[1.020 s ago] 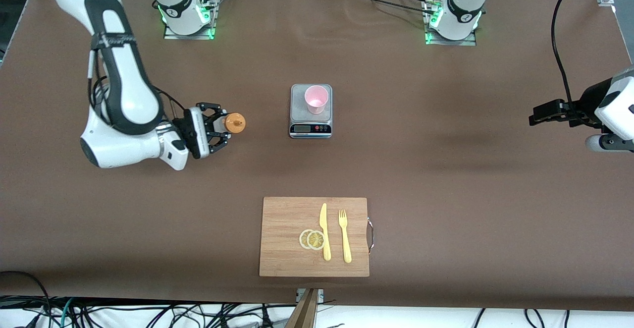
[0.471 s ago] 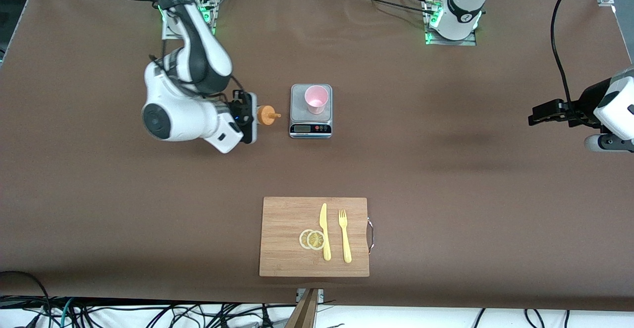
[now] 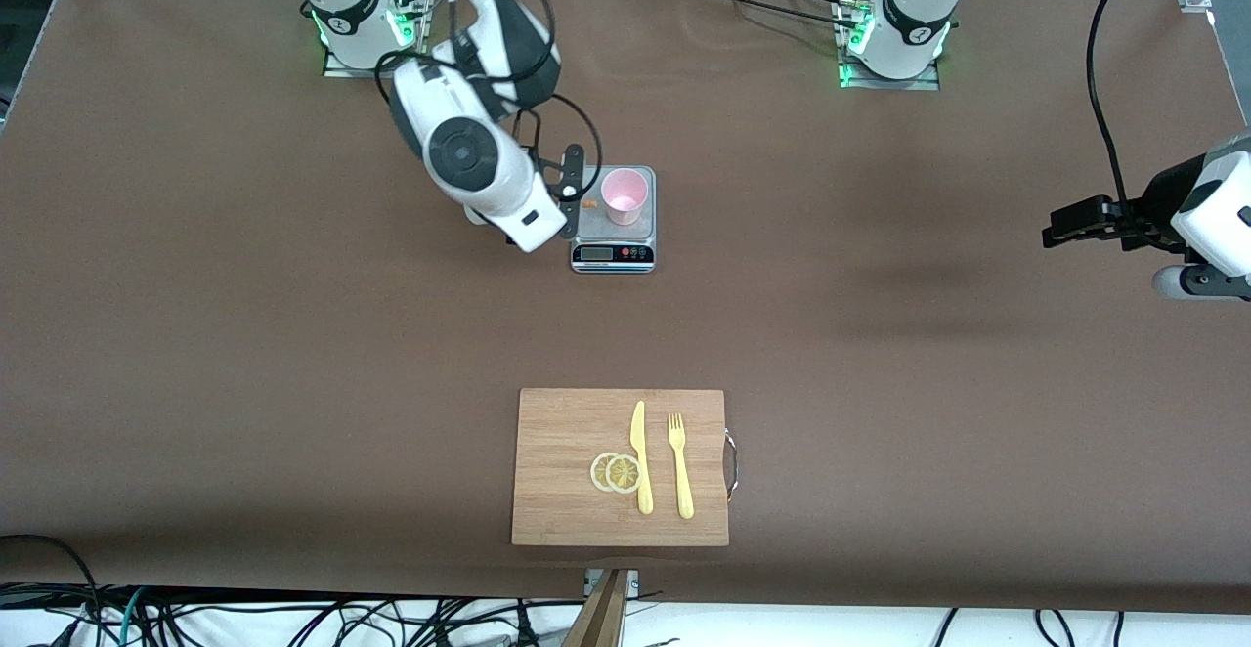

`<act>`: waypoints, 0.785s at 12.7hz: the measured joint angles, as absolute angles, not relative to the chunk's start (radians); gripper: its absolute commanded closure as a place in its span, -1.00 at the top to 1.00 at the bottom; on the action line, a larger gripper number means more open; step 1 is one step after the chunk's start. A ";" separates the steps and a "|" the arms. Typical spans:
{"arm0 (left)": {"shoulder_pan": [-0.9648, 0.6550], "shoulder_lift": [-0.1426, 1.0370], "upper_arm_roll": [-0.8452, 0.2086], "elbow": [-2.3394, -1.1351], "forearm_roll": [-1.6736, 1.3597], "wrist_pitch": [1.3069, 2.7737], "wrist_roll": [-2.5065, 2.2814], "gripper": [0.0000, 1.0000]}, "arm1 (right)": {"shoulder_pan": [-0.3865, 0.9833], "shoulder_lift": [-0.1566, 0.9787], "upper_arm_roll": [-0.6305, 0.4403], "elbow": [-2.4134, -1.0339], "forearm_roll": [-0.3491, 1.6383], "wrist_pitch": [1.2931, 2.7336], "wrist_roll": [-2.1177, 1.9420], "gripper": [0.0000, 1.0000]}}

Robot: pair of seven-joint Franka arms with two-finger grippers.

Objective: Add sauce to pink cup with both arms

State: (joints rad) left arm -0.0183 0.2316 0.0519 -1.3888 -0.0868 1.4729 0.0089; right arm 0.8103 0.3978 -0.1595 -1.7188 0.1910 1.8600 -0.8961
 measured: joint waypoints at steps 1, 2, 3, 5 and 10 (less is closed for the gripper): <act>-0.018 0.232 0.052 -1.389 -0.087 1.473 0.009 1.00 | 0.839 0.398 -0.159 -1.720 0.145 1.860 -0.846 -0.81; -0.018 0.232 0.052 -1.389 -0.087 1.473 0.009 1.00 | 0.864 0.398 -0.159 -1.723 0.111 1.860 -0.809 -0.81; -0.018 0.232 0.052 -1.389 -0.087 1.473 0.009 1.00 | 0.886 0.398 -0.159 -1.728 0.081 1.860 -0.778 -0.81; -0.018 0.234 0.052 -1.389 -0.087 1.473 0.009 1.00 | 0.922 0.398 -0.159 -1.739 0.016 1.860 -0.710 -0.81; -0.018 0.235 0.053 -1.389 -0.087 1.473 0.009 1.00 | 1.028 0.400 -0.158 -1.770 -0.135 1.860 -0.499 -0.80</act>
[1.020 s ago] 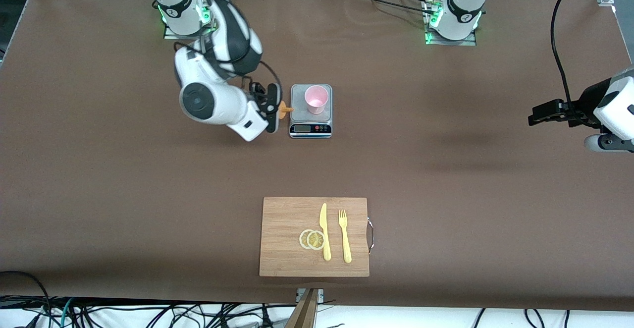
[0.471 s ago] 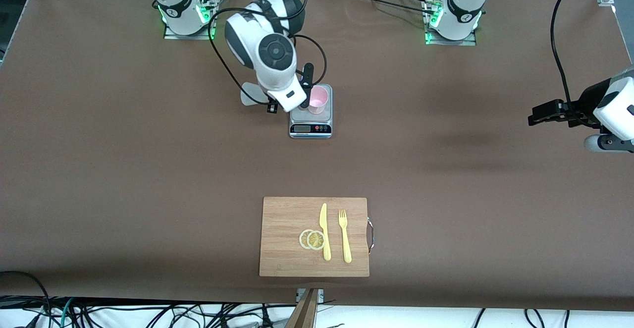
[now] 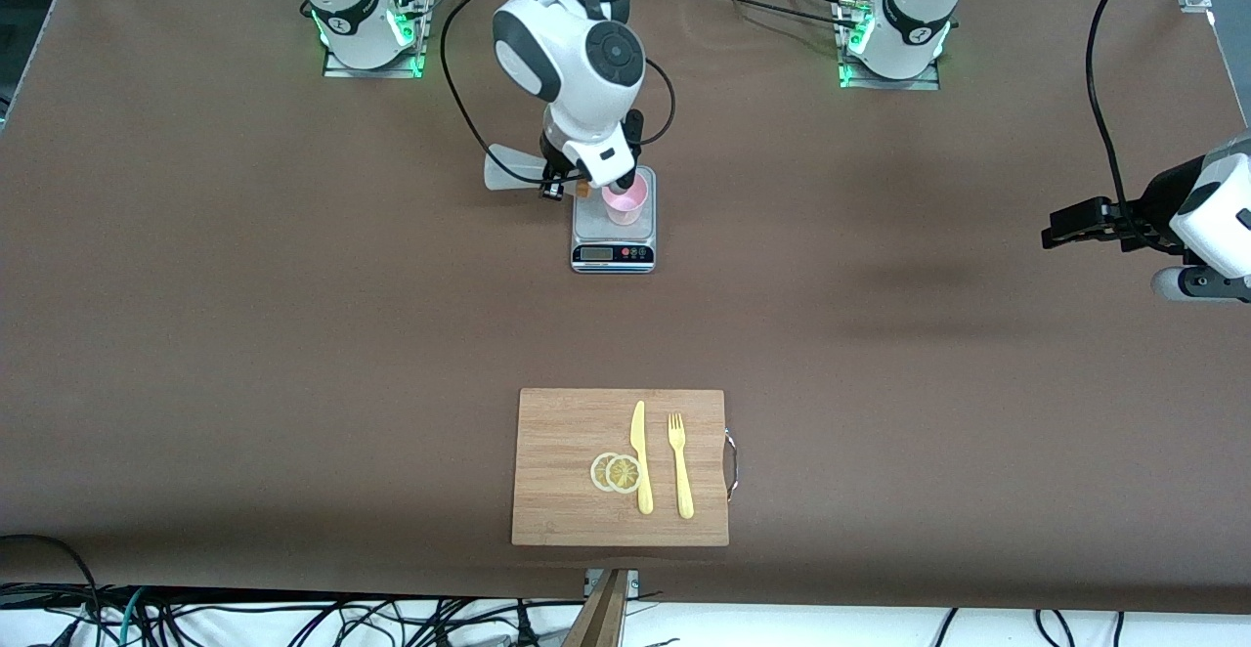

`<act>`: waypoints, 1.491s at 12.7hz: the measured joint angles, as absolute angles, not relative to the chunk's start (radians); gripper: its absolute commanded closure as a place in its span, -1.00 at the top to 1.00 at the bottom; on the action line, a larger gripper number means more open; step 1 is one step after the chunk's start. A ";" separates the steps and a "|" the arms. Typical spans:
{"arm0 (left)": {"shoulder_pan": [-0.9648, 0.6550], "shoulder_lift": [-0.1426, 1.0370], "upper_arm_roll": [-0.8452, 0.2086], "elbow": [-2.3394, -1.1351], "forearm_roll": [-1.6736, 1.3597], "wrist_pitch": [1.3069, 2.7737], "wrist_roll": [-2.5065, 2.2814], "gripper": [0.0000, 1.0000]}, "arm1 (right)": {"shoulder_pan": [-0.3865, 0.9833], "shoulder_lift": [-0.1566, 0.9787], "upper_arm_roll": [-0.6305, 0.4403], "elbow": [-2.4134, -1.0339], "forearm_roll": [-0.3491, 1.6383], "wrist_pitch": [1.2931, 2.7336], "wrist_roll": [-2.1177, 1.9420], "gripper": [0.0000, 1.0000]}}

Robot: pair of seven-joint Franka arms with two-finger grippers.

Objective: Add sauce to pink cup with both arms

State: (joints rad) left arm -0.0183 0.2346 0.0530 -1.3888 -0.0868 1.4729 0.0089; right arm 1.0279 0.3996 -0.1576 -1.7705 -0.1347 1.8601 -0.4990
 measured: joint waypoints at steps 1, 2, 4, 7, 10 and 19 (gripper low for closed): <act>-0.018 0.235 0.053 -1.389 -0.087 1.473 0.009 1.00 | 1.044 0.400 -0.158 -1.773 -0.160 1.857 -0.463 -0.80; -0.018 0.235 0.053 -1.389 -0.087 1.473 0.009 1.00 | 1.055 0.400 -0.158 -1.774 -0.183 1.851 -0.429 -0.80; -0.018 0.235 0.053 -1.389 -0.087 1.473 0.009 1.00 | 1.075 0.400 -0.158 -1.775 -0.221 1.839 -0.373 -0.80; -0.018 0.235 0.053 -1.389 -0.087 1.473 0.009 1.00 | 1.114 0.401 -0.158 -1.777 -0.277 1.810 -0.290 -0.80; -0.018 0.235 0.053 -1.389 -0.087 1.473 0.009 1.00 | 1.153 0.409 -0.158 -1.780 -0.333 1.787 -0.245 -0.80; -0.018 0.235 0.054 -1.389 -0.087 1.473 0.015 1.00 | 1.193 0.431 -0.159 -1.780 -0.398 1.767 -0.185 -0.80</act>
